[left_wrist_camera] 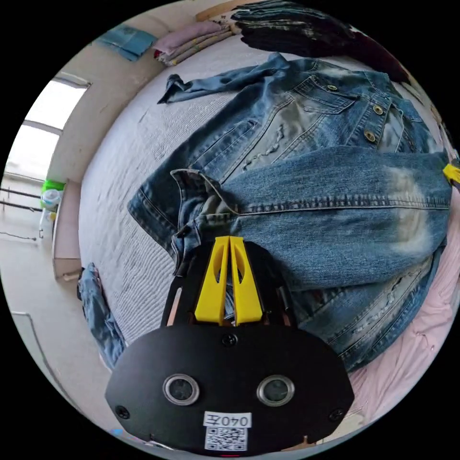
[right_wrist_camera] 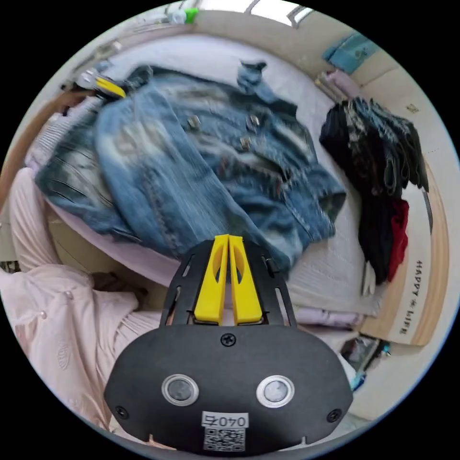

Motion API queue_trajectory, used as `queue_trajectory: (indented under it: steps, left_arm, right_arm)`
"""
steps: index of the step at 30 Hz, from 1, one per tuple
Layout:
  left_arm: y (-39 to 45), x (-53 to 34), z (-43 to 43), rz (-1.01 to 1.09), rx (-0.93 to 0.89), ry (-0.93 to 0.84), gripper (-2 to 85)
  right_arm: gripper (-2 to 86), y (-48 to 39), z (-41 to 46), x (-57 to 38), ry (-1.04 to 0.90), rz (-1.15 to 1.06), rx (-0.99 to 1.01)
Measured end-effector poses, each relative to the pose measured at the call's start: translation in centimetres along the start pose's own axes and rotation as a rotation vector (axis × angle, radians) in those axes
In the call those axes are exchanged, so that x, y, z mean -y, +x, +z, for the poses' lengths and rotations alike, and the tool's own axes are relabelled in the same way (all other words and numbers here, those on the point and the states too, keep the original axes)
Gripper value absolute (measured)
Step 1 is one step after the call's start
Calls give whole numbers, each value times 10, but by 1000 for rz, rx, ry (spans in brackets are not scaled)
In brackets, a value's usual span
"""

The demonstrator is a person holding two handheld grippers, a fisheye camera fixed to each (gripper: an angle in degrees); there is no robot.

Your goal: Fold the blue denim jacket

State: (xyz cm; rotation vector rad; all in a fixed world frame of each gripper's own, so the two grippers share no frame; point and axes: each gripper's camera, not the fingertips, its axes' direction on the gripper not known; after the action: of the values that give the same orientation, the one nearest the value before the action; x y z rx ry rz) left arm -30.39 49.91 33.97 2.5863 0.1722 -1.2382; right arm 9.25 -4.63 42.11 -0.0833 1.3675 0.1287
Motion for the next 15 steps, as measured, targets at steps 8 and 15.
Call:
queue_trajectory:
  steps: [8,15]
  left_arm:
    - [-100,-63,-36,-349,-253,269,-9]
    - [-119,-52,25,-220,-141,112,-9]
  right_arm:
    - [-10,18,11,18,67,10,101]
    - [-10,-24,107,71,-91,-181,119]
